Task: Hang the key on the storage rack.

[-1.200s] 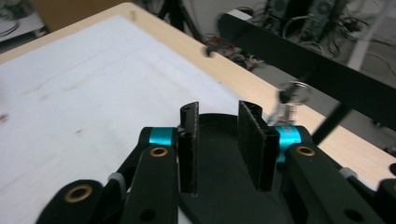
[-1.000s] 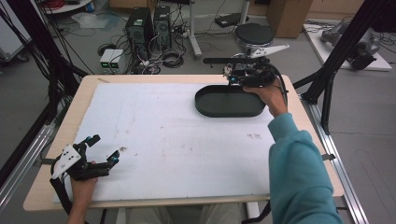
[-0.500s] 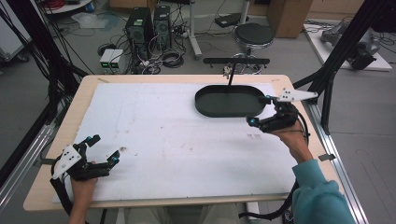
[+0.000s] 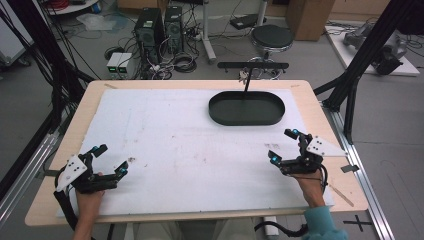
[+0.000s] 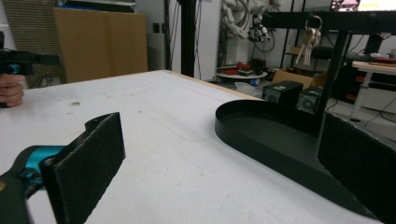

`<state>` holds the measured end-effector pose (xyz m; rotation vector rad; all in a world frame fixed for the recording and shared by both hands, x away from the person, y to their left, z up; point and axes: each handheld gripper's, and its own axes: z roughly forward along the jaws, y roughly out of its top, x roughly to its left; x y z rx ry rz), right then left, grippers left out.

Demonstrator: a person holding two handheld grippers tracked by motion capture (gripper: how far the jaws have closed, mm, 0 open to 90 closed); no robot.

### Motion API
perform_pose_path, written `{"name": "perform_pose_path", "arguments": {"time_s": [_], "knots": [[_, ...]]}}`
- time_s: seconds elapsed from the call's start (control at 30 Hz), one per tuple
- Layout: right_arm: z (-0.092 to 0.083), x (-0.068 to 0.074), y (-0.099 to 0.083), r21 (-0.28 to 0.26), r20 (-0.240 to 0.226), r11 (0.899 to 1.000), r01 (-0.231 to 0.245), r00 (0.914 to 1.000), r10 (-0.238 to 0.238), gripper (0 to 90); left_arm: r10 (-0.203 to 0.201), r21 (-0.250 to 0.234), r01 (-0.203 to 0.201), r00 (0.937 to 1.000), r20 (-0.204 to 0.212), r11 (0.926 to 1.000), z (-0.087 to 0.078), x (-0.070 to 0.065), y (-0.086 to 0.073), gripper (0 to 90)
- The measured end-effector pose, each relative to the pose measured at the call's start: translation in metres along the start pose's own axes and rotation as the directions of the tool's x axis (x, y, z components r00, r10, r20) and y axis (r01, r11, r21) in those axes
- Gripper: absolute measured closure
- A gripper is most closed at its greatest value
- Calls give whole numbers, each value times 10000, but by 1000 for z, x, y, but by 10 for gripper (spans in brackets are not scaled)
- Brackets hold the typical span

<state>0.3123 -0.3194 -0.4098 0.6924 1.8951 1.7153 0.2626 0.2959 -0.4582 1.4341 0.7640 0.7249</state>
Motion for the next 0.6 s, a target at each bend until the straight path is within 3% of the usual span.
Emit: {"name": "perform_pose_path", "arguments": {"time_s": [0.37, 0.6], "knots": [[0, 1, -39, -80, 323, 9978, -654, 9973, 656, 5, -36, 10, 36, 10000, -11, 10000, 0, 0, 0, 35], [0, 5, -39, 16, 554, 9998, -178, 9983, 177, 6, -6, 8, 6, 10000, 5, 10000, 0, -1, 0, 35]]}}
